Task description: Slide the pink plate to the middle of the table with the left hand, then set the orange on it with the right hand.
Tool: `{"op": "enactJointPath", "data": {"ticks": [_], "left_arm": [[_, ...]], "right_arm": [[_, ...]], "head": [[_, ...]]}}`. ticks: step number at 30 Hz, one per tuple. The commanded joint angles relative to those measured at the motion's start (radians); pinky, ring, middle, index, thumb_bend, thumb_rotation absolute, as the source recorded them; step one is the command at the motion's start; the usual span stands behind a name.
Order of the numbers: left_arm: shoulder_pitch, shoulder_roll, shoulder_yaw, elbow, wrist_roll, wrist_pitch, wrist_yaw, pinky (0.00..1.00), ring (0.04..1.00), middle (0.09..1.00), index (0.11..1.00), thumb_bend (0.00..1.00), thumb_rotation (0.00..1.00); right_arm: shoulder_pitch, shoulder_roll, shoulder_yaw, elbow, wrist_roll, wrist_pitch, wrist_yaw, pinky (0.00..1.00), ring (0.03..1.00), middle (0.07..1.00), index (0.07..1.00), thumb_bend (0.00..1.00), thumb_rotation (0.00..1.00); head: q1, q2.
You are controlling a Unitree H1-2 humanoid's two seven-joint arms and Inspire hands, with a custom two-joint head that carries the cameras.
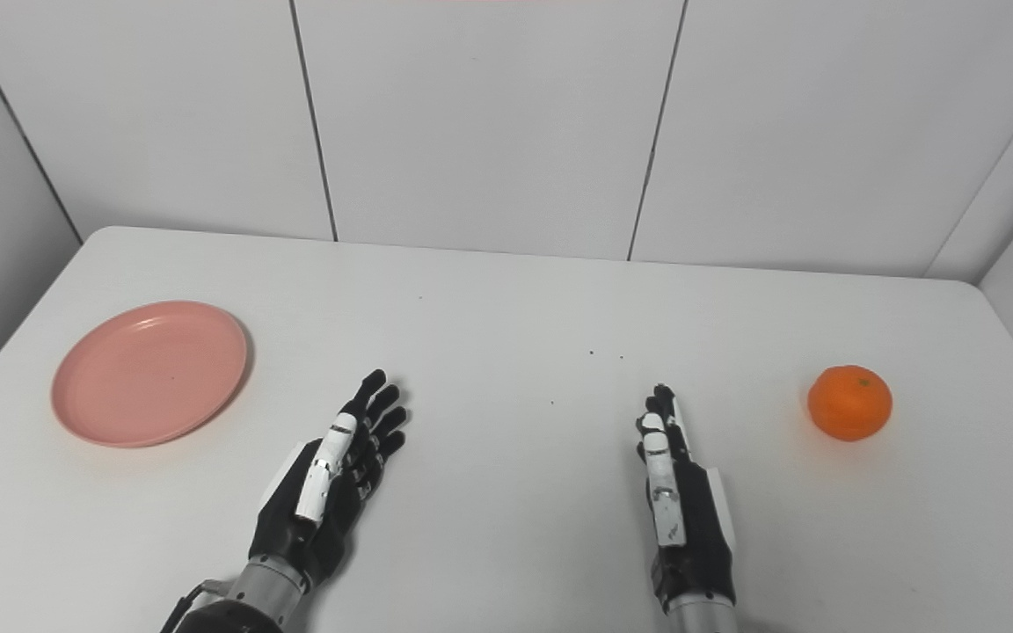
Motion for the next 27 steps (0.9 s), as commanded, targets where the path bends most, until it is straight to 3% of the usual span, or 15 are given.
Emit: {"op": "enactJointPath", "data": {"ticks": [1, 12, 20, 27], "left_arm": [[-0.013, -0.006, -0.006, -0.021, 0.004, -0.034, -0.006, 1.0, 0.988, 0.998, 0.994, 0.39, 1.0], [-0.011, -0.007, -0.011, -0.022, 0.01, -0.035, -0.005, 1.0, 0.99, 0.999, 0.997, 0.39, 1.0], [-0.005, -0.027, -0.031, 0.006, 0.034, -0.06, 0.002, 1.0, 0.989, 0.999, 0.995, 0.41, 1.0], [0.002, -0.051, -0.044, 0.034, 0.026, -0.086, 0.001, 1.0, 0.999, 1.0, 1.0, 0.38, 1.0]], "right_arm": [[-0.012, 0.006, 0.003, -0.028, 0.0, -0.057, -0.002, 0.99, 0.973, 0.986, 0.991, 0.19, 1.0], [-0.011, 0.006, 0.0, -0.033, 0.0, -0.051, -0.004, 0.99, 0.967, 0.981, 0.986, 0.19, 1.0], [-0.007, -0.026, -0.016, -0.02, 0.032, -0.068, 0.02, 1.0, 0.984, 0.999, 1.0, 0.2, 1.0], [0.004, -0.057, -0.019, -0.013, 0.059, -0.093, 0.036, 1.0, 0.983, 1.0, 1.0, 0.2, 1.0]], "head": [[0.002, 0.001], [0.015, -0.003], [0.107, -0.046], [0.144, -0.07]]}}
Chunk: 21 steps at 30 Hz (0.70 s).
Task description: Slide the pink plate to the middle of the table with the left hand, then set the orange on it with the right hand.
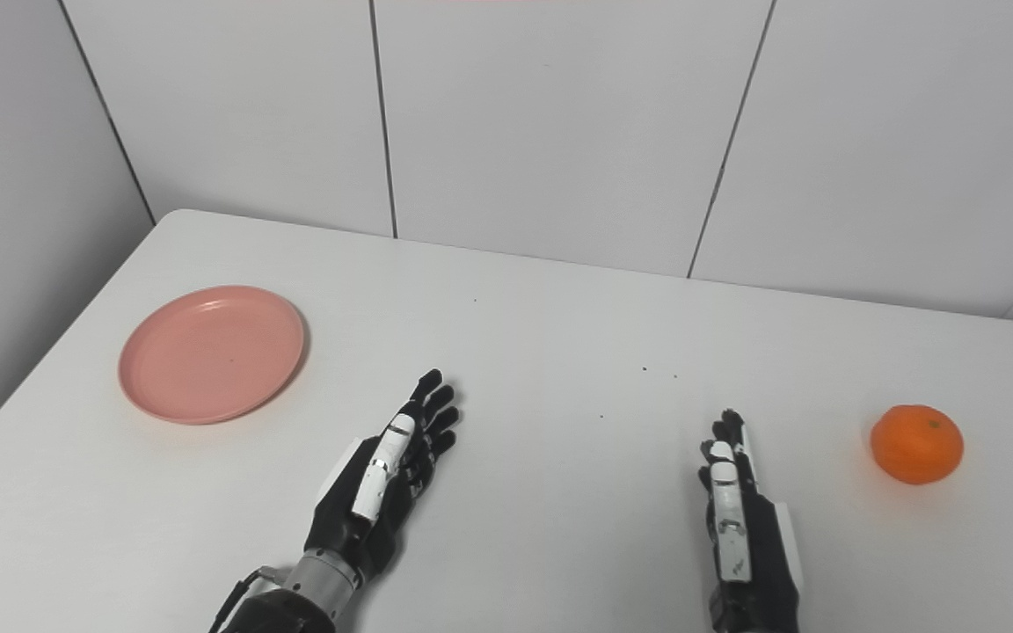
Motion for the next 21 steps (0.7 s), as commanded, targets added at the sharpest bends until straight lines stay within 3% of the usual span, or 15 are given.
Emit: {"op": "enactJointPath", "data": {"ticks": [1, 21], "left_arm": [[-0.004, -0.021, -0.017, -0.005, -0.001, -0.026, -0.007, 1.0, 0.999, 1.0, 1.0, 0.38, 1.0], [-0.007, -0.026, -0.033, 0.02, 0.021, -0.051, -0.005, 1.0, 0.999, 1.0, 1.0, 0.39, 1.0]], "right_arm": [[-0.008, -0.005, -0.001, -0.016, 0.016, -0.067, 0.022, 1.0, 0.983, 1.0, 1.0, 0.2, 1.0], [-0.007, -0.012, -0.007, -0.015, 0.037, -0.079, 0.033, 1.0, 0.983, 0.999, 0.998, 0.18, 1.0]], "head": [[0.004, -0.002], [0.025, -0.002]]}}
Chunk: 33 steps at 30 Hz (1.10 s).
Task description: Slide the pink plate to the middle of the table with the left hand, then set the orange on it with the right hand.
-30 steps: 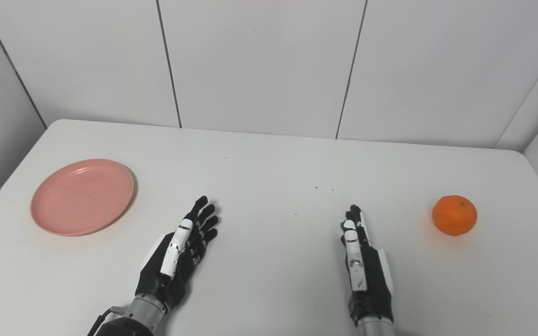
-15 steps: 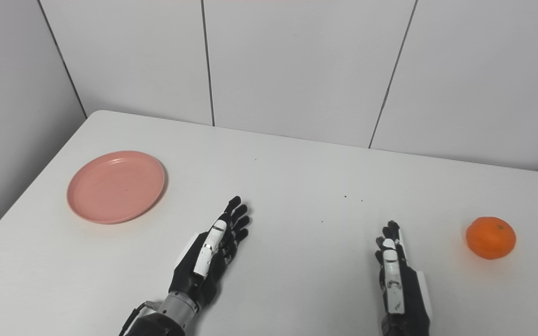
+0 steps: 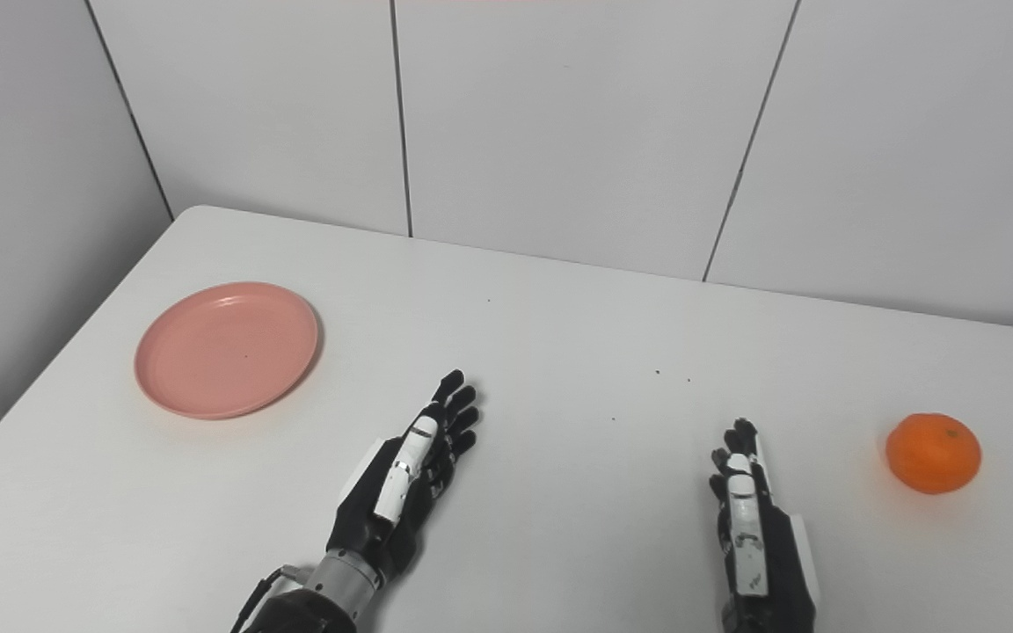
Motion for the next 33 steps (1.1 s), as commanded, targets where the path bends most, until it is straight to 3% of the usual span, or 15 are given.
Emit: {"op": "enactJointPath", "data": {"ticks": [1, 18, 33], "left_arm": [[-0.008, -0.019, -0.018, 0.001, 0.004, -0.023, -0.008, 1.0, 0.999, 1.0, 1.0, 0.39, 1.0], [-0.046, 0.012, -0.013, -0.027, 0.014, -0.021, -0.017, 1.0, 0.987, 0.995, 0.994, 0.4, 1.0], [-0.147, 0.053, 0.04, -0.12, 0.009, 0.057, -0.006, 0.94, 0.916, 0.941, 0.936, 0.42, 1.0]], "right_arm": [[-0.01, -0.003, -0.003, -0.021, 0.004, -0.063, 0.009, 1.0, 0.983, 1.0, 0.999, 0.18, 1.0], [-0.014, -0.003, -0.003, -0.013, 0.002, -0.059, 0.01, 1.0, 0.987, 1.0, 1.0, 0.18, 1.0], [-0.011, 0.001, -0.006, -0.016, 0.007, -0.054, 0.01, 1.0, 0.99, 1.0, 0.999, 0.19, 1.0]], "head": [[0.001, 0.001], [0.009, 0.002], [0.018, 0.001]]}}
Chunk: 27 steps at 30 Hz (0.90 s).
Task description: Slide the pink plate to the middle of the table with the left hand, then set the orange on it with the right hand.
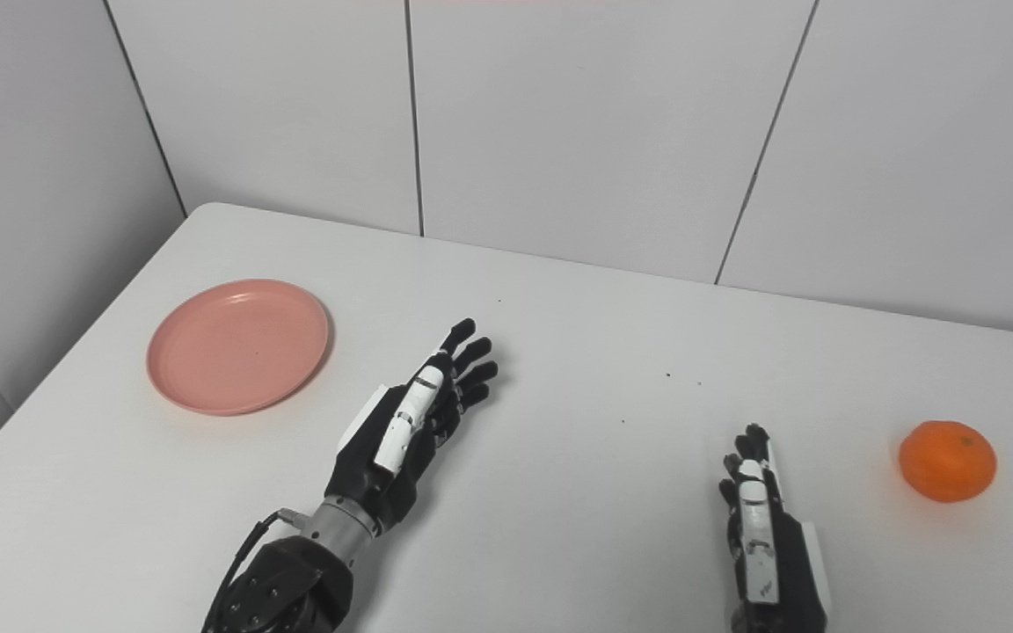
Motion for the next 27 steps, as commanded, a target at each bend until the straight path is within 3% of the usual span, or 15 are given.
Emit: {"op": "enactJointPath", "data": {"ticks": [1, 9, 17, 27], "left_arm": [[-0.052, 0.012, 0.012, -0.031, 0.003, 0.005, -0.002, 0.93, 0.911, 0.936, 0.931, 0.42, 1.0], [-0.129, 0.041, 0.058, -0.051, -0.047, 0.06, -0.012, 0.91, 0.904, 0.926, 0.92, 0.42, 1.0], [-0.214, 0.076, 0.142, -0.042, -0.105, 0.107, -0.003, 0.91, 0.906, 0.924, 0.917, 0.38, 1.0], [-0.288, 0.128, 0.255, -0.009, -0.127, 0.109, 0.031, 0.9, 0.896, 0.912, 0.907, 0.34, 1.0]], "right_arm": [[-0.011, 0.001, -0.005, -0.019, 0.006, -0.05, 0.003, 1.0, 0.992, 1.0, 0.999, 0.19, 1.0], [-0.012, 0.0, -0.005, -0.025, 0.005, -0.041, 0.003, 1.0, 0.993, 1.0, 1.0, 0.19, 1.0], [-0.013, -0.002, -0.008, -0.019, 0.005, -0.042, 0.003, 1.0, 0.995, 1.0, 1.0, 0.19, 1.0], [-0.018, -0.001, -0.015, -0.017, 0.029, -0.025, 0.008, 1.0, 1.0, 1.0, 1.0, 0.18, 1.0]], "head": [[-0.001, 0.001], [0.003, 0.002], [0.012, -0.002], [0.027, -0.013]]}}
